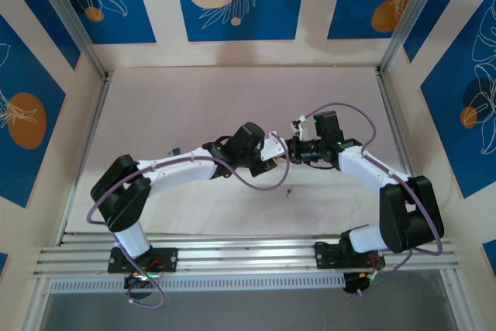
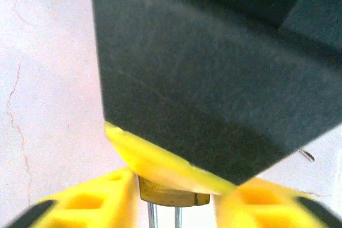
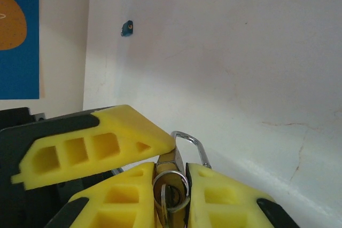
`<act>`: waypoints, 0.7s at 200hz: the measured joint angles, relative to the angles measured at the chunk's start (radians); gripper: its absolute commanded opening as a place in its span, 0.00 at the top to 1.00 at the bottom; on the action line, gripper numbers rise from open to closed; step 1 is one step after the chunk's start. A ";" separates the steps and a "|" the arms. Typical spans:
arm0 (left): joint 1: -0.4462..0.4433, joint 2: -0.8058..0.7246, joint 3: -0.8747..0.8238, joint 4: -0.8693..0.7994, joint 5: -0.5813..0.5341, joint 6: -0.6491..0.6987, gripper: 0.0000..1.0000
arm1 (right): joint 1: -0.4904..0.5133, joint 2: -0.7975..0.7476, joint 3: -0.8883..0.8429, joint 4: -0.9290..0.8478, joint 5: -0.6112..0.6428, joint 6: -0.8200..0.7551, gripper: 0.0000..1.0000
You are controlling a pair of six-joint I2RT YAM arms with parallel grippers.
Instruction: Unlock with the key
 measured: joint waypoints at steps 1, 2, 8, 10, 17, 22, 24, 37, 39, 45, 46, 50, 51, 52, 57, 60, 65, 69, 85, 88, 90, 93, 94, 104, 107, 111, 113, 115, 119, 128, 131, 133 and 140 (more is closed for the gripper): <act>0.000 0.000 0.000 0.000 0.001 0.002 0.47 | 0.000 0.000 0.000 0.000 0.002 0.001 0.88; 0.000 0.000 0.000 0.000 0.001 -0.003 0.46 | 0.000 0.000 0.000 -0.001 0.005 0.002 0.88; 0.000 -0.001 0.001 0.000 0.001 0.000 0.41 | 0.002 0.000 0.000 -0.003 0.014 0.003 0.88; 0.000 -0.002 0.001 0.000 0.001 -0.008 0.40 | 0.003 0.000 0.000 -0.003 0.018 0.003 0.89; 0.002 -0.005 0.001 -0.001 -0.002 -0.010 0.37 | 0.003 0.000 0.000 -0.002 0.032 0.007 0.88; 0.003 -0.011 0.000 -0.001 -0.003 -0.007 0.35 | 0.004 0.001 0.000 -0.002 0.041 0.010 0.89; 0.004 -0.013 0.000 -0.001 -0.004 -0.014 0.35 | 0.005 0.001 0.000 -0.002 0.046 0.011 0.89; 0.011 -0.042 -0.015 0.008 -0.011 -0.023 0.33 | 0.009 0.012 0.002 0.000 0.069 0.018 0.89; 0.014 -0.050 -0.020 0.010 -0.015 -0.025 0.33 | 0.009 0.013 0.002 0.001 0.074 0.019 0.89; 0.024 -0.071 -0.035 0.019 -0.017 -0.035 0.32 | 0.011 0.020 0.002 0.004 0.085 0.023 0.89; 0.025 -0.074 -0.036 0.019 -0.018 -0.036 0.32 | 0.011 0.021 0.002 0.004 0.087 0.023 0.90; 0.035 -0.093 -0.049 0.026 -0.019 -0.045 0.32 | 0.013 0.026 0.002 0.007 0.095 0.027 0.90; 0.037 -0.097 -0.051 0.028 -0.019 -0.046 0.32 | 0.014 0.027 0.002 0.008 0.098 0.028 0.90; 0.040 -0.102 -0.055 0.031 -0.022 -0.049 0.32 | 0.014 0.027 0.002 0.009 0.100 0.029 0.89; 0.052 -0.123 -0.070 0.040 -0.026 -0.057 0.31 | 0.018 0.032 0.002 0.013 0.110 0.032 0.89; 0.061 -0.137 -0.079 0.045 -0.031 -0.063 0.31 | 0.020 0.034 0.002 0.017 0.116 0.037 0.90; 0.076 -0.161 -0.095 0.053 -0.042 -0.072 0.31 | 0.024 0.038 0.002 0.026 0.126 0.039 0.89; 0.087 -0.181 -0.108 0.060 -0.053 -0.079 0.30 | 0.029 0.042 0.002 0.034 0.132 0.042 0.89; 0.118 -0.236 -0.151 0.094 -0.094 -0.102 0.30 | 0.047 0.059 0.002 0.074 0.160 0.058 0.90; 0.124 -0.246 -0.160 0.102 -0.105 -0.106 0.30 | 0.050 0.063 0.002 0.084 0.166 0.063 0.89; 0.127 -0.251 -0.165 0.106 -0.109 -0.109 0.30 | 0.052 0.065 0.002 0.086 0.169 0.063 0.89; 0.130 -0.257 -0.171 0.110 -0.116 -0.114 0.30 | 0.056 0.070 0.002 0.097 0.175 0.064 0.89; 0.130 -0.259 -0.173 0.111 -0.118 -0.114 0.30 | 0.057 0.071 0.002 0.099 0.176 0.066 0.89; 0.137 -0.274 -0.193 0.127 -0.139 -0.127 0.30 | 0.071 0.086 0.002 0.126 0.195 0.075 0.89; 0.137 -0.276 -0.197 0.130 -0.143 -0.130 0.30 | 0.074 0.090 0.002 0.135 0.200 0.076 0.89; 0.137 -0.279 -0.204 0.138 -0.151 -0.134 0.30 | 0.080 0.097 0.002 0.147 0.208 0.082 0.89; 0.138 -0.280 -0.208 0.141 -0.154 -0.137 0.30 | 0.083 0.101 0.002 0.153 0.212 0.082 0.89; 0.138 -0.280 -0.211 0.145 -0.157 -0.139 0.30 | 0.086 0.105 0.002 0.161 0.217 0.084 0.89; 0.139 -0.281 -0.217 0.151 -0.161 -0.142 0.30 | 0.091 0.110 0.002 0.171 0.223 0.087 0.89; 0.139 -0.281 -0.231 0.163 -0.172 -0.150 0.30 | 0.104 0.126 0.002 0.199 0.239 0.090 0.90; 0.140 -0.281 -0.235 0.167 -0.176 -0.151 0.30 | 0.108 0.131 0.002 0.208 0.243 0.092 0.89; 0.140 -0.281 -0.238 0.168 -0.177 -0.153 0.30 | 0.111 0.135 0.002 0.214 0.246 0.093 0.89; 0.140 -0.281 -0.246 0.172 -0.184 -0.157 0.30 | 0.119 0.143 -0.001 0.240 0.259 0.097 0.89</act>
